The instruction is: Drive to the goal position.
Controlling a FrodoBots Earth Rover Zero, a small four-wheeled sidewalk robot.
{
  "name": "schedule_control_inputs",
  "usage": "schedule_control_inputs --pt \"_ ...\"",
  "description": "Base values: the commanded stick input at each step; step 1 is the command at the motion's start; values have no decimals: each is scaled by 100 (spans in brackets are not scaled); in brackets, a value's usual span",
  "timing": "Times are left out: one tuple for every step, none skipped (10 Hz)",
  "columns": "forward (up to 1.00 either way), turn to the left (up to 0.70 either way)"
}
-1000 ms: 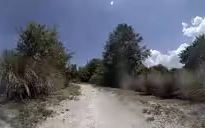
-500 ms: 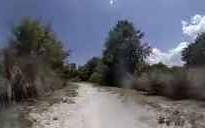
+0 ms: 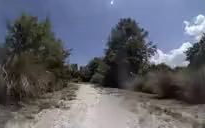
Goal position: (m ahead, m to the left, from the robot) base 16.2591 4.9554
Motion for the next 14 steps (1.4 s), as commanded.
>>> schedule_control_inputs --pt "85 -1" --pt "85 -1" --pt "85 -1" --pt "85 -1" --pt "85 -1" --pt "85 -1" --pt "85 -1" --pt "85 -1" --pt "85 23" --pt "85 33" --pt "85 33" --pt "85 3" --pt "85 -1" --pt "85 -1"
